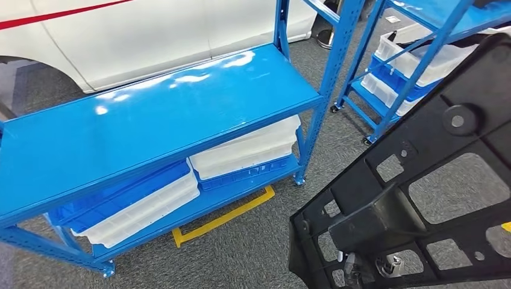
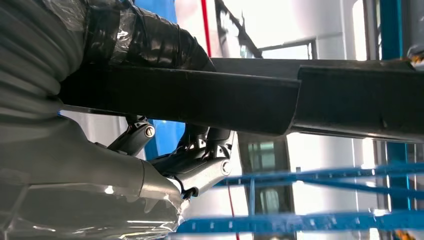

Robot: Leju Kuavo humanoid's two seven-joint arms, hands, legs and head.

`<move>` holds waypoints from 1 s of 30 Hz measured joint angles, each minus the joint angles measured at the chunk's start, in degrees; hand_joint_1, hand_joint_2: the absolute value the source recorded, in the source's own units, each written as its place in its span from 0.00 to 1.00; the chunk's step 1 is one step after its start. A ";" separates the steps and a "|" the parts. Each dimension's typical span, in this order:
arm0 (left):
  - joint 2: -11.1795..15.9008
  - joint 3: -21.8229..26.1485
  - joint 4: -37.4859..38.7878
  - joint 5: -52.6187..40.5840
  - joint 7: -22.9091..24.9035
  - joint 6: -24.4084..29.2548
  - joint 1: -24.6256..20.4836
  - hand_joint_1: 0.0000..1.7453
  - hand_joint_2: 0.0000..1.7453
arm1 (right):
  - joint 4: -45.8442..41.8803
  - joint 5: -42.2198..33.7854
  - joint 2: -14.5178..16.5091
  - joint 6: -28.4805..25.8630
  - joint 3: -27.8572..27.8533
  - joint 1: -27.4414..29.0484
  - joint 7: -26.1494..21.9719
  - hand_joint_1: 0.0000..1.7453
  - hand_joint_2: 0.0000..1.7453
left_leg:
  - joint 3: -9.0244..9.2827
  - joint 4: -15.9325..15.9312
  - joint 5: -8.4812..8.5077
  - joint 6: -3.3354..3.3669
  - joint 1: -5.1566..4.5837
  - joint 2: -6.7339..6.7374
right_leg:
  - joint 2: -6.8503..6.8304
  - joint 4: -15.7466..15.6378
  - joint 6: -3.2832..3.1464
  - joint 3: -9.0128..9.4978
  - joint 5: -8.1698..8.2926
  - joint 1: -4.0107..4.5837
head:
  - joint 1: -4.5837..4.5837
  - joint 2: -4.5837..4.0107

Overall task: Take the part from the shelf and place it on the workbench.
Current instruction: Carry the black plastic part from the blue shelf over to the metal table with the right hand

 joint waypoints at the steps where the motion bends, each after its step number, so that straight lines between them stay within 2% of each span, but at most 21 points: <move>1: 0.02 0.04 0.00 0.01 0.01 -0.01 0.05 0.00 1.00 | 0.02 -0.05 0.08 0.14 -0.26 0.10 0.00 1.00 1.00 | -0.09 0.04 -0.04 -0.01 -0.06 0.92 | -0.32 3.03 0.21 -1.31 -1.17 -0.14 | 0.00 0.00; 2: 0.02 0.10 0.00 0.02 0.01 -0.01 0.05 0.00 1.00 | 0.03 -0.09 0.13 0.22 -0.47 0.20 -0.01 1.00 1.00 | -0.14 0.10 -0.11 -0.07 -0.09 1.80 | -0.51 4.34 0.38 -1.73 -1.30 -0.27 | 0.00 0.00; 3: 0.02 0.16 0.00 0.02 0.01 -0.03 -0.01 0.00 1.00 | 0.04 -0.17 0.18 0.36 -0.66 0.29 -0.01 1.00 1.00 | -0.15 0.19 -0.21 -0.19 -0.09 2.63 | -0.73 3.39 0.50 -0.93 -0.37 -0.38 | 0.00 0.00; 5: 0.00 0.28 0.00 0.02 -0.04 -0.08 -0.17 0.00 1.00 | 0.03 -0.56 0.40 0.98 -1.01 0.39 -0.10 1.00 1.00 | 0.06 0.53 -0.59 -0.62 -0.09 4.03 | -2.26 -4.10 0.41 3.52 2.85 -0.44 | 0.00 0.00; 7: 0.01 0.34 0.00 0.02 -0.10 -0.05 -0.27 0.00 1.00 | 0.02 -1.18 0.79 2.17 -1.50 0.47 -0.29 1.00 1.00 | 0.14 0.99 -1.11 -1.27 -0.31 5.04 | -3.96 -10.25 -0.29 7.02 4.50 -0.09 | -0.01 0.00; 8: 0.04 0.37 0.00 0.01 -0.14 -0.01 -0.36 0.00 1.00 | 0.02 -1.44 1.03 2.84 -1.80 0.51 -0.40 1.00 1.00 | 0.22 1.15 -1.29 -1.60 -0.43 5.46 | -4.27 -11.32 -0.72 7.52 4.50 0.12 | -0.01 0.00; 10: 0.15 0.40 0.00 0.00 -0.27 0.05 -0.63 0.00 1.00 | 0.02 -1.74 1.55 4.02 -2.49 0.67 -0.58 1.00 1.00 | 0.45 1.16 -1.44 -2.17 -0.49 6.28 | -3.19 -11.33 -1.47 7.29 4.61 0.31 | 0.00 0.00; 11: 0.24 0.41 -0.01 0.01 -0.37 0.06 -0.80 0.00 1.00 | 0.02 -1.79 1.79 4.49 -2.82 0.74 -0.63 1.00 1.00 | 0.52 1.41 -1.77 -2.47 -0.39 6.03 | -2.68 -11.48 -1.82 7.23 4.75 0.23 | -0.01 0.00; 13: 0.47 0.44 -0.02 0.07 -0.69 0.06 -0.95 0.00 1.00 | 0.01 -1.78 2.32 5.37 -3.38 0.83 -0.73 1.00 1.00 | -0.71 4.54 -4.13 -2.97 -0.12 3.66 | -1.65 -11.82 -2.51 7.17 5.08 -0.09 | -0.02 0.00; 15: 0.66 0.46 -0.02 0.15 -0.87 0.06 -0.85 0.00 1.00 | 0.01 -1.68 2.84 6.23 -3.84 0.87 -0.80 1.00 1.00 | -4.13 12.05 -8.13 -3.25 0.03 0.91 | -0.52 -11.87 -2.91 6.98 5.24 -0.05 | -0.03 0.00; 16: 0.73 0.46 -0.02 0.16 -0.85 0.07 -0.75 0.00 1.00 | 0.01 -1.59 3.06 6.64 -4.09 0.94 -0.81 1.00 1.00 | -5.92 15.80 -9.52 -3.32 0.04 0.38 | 0.20 -11.85 -3.00 6.91 5.27 0.05 | -0.03 0.00; 17: 0.78 0.48 -0.02 0.17 -0.81 0.10 -0.65 0.00 1.00 | 0.02 -1.50 3.23 7.00 -4.39 1.04 -0.83 1.00 1.00 | -7.03 17.94 -9.80 -3.30 0.03 0.18 | 0.96 -11.81 -3.04 6.90 5.30 0.14 | -0.04 0.00; 18: 0.84 0.50 -0.02 0.18 -0.78 0.14 -0.57 0.00 1.00 | 0.02 -1.44 3.41 7.34 -4.68 1.16 -0.84 1.00 1.00 | -7.22 17.98 -8.89 -3.20 0.02 0.06 | 1.75 -11.75 -3.07 6.92 5.32 0.21 | -0.04 0.00; 19: 0.90 0.54 -0.03 0.18 -0.76 0.17 -0.54 0.00 1.00 | 0.02 -1.37 3.59 7.58 -4.93 1.26 -0.85 1.00 1.00 | -6.31 15.66 -6.90 -3.00 0.02 -0.20 | 2.54 -11.68 -3.07 6.99 5.32 0.26 | -0.04 0.00; 21: 1.10 0.63 -0.13 0.16 -0.73 0.22 -0.53 0.00 1.00 | 0.02 -1.31 3.98 8.16 -5.37 1.41 -0.93 1.00 1.00 | -3.08 7.80 -2.54 -2.28 0.02 -2.61 | 4.02 -11.56 -2.94 7.05 5.35 0.36 | -0.03 0.00; 22: 1.21 0.68 -0.20 0.15 -0.72 0.23 -0.52 0.00 1.00 | 0.02 -1.29 4.16 8.54 -5.59 1.45 -1.02 1.00 1.00 | -1.78 4.48 -1.37 -1.93 0.02 -3.96 | 4.72 -11.47 -2.71 6.93 5.42 0.35 | -0.04 0.00; 23: 1.32 0.72 -0.27 0.14 -0.64 0.24 -0.52 0.00 1.00 | 0.02 -1.29 4.36 8.93 -5.82 1.55 -1.12 1.00 1.00 | -1.08 2.55 -0.98 -1.63 -0.03 -4.97 | 5.38 -11.45 -2.38 6.70 5.55 0.28 | -0.03 0.00; 24: 1.40 0.74 -0.31 0.12 -0.52 0.26 -0.54 0.00 1.00 | 0.01 -1.29 4.58 9.29 -6.06 1.68 -1.21 1.00 1.00 | -0.87 1.94 -1.19 -1.41 -0.11 -5.21 | 6.03 -11.49 -1.95 6.43 5.74 0.16 | -0.04 0.00; 26: 1.48 0.75 -0.33 0.05 -0.20 0.32 -0.60 0.00 1.00 | -0.07 -1.29 5.07 9.90 -6.53 2.10 -1.31 1.00 1.00 | -0.56 1.26 -0.84 -1.01 -0.10 -3.89 | 6.75 -11.50 -1.16 5.98 6.05 -0.02 | -0.03 0.00; 28: 1.52 0.76 -0.35 -0.03 0.07 0.38 -0.57 0.00 1.00 | -0.30 -1.27 5.46 10.55 -6.99 2.40 -1.33 1.00 1.00 | -0.19 0.36 -0.22 -0.38 0.14 -2.28 | 4.26 -9.06 -0.74 4.67 4.46 0.25 | 0.01 0.00; 30: 1.55 0.77 -0.36 -0.13 0.41 0.43 -0.32 0.00 1.00 | -0.46 -1.38 5.64 11.61 -7.30 2.53 -1.16 1.00 1.00 | -0.06 0.00 -0.07 0.08 0.10 -0.50 | 0.85 -2.61 -0.49 1.54 0.75 0.35 | 0.04 0.00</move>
